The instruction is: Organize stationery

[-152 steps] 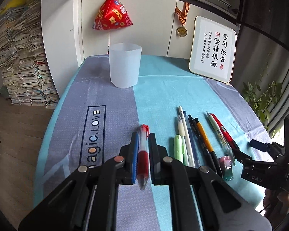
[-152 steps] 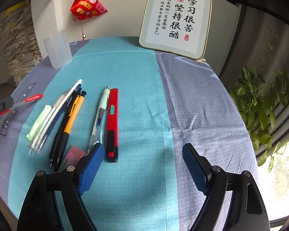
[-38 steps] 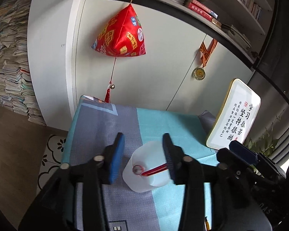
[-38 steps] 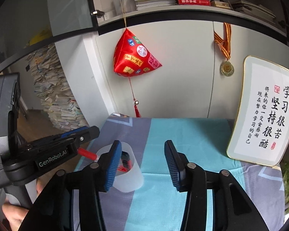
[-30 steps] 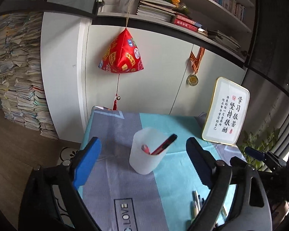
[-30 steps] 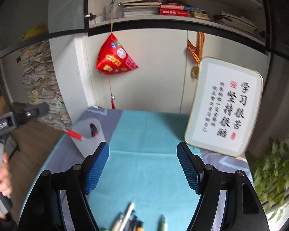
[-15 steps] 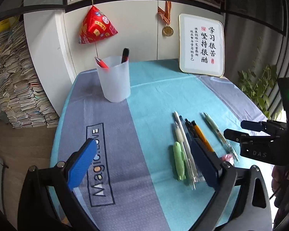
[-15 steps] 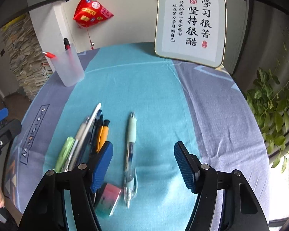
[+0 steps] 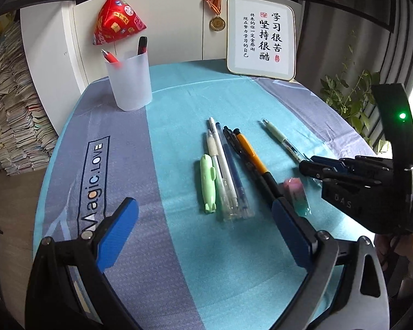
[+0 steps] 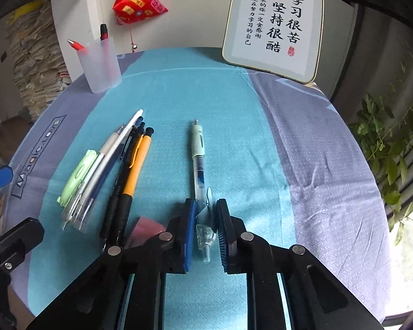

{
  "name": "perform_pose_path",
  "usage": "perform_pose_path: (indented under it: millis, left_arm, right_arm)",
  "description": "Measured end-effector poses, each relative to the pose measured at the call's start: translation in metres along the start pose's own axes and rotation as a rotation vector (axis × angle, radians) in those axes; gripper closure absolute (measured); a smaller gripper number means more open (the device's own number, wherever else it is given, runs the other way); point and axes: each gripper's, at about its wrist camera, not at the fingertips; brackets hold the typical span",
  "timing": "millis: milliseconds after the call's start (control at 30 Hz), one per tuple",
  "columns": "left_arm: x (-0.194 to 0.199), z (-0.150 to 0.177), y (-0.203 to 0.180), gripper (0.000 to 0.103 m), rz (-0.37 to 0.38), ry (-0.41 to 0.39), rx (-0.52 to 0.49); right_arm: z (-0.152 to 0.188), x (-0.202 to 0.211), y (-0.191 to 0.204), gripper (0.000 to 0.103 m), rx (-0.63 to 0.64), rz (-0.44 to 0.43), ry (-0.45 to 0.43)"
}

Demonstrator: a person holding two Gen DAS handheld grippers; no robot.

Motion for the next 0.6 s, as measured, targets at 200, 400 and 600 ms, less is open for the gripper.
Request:
perform_pose_path:
  millis: [200,400,600]
  left_arm:
    - [-0.012,-0.002,0.009,0.006,-0.001,0.011,0.045]
    - [-0.022,-0.003,0.017,0.006,0.005,0.031,0.083]
    - [-0.033,-0.002,0.018,0.022,0.021,0.045,0.086]
  right_arm:
    - [0.000,0.003,-0.020,0.087,-0.076,-0.085,-0.013]
    - [0.000,0.002,0.000,0.087,0.031,0.012,-0.034]
    - [0.005,0.005,-0.015,0.087,-0.045,-0.055,-0.052]
Point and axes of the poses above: each gripper's, at about its wrist camera, not at the fingertips, and x roughly against the way its jaws point, y to its left, z to its underside, and after that the axes turned 1 degree about y, right-handed
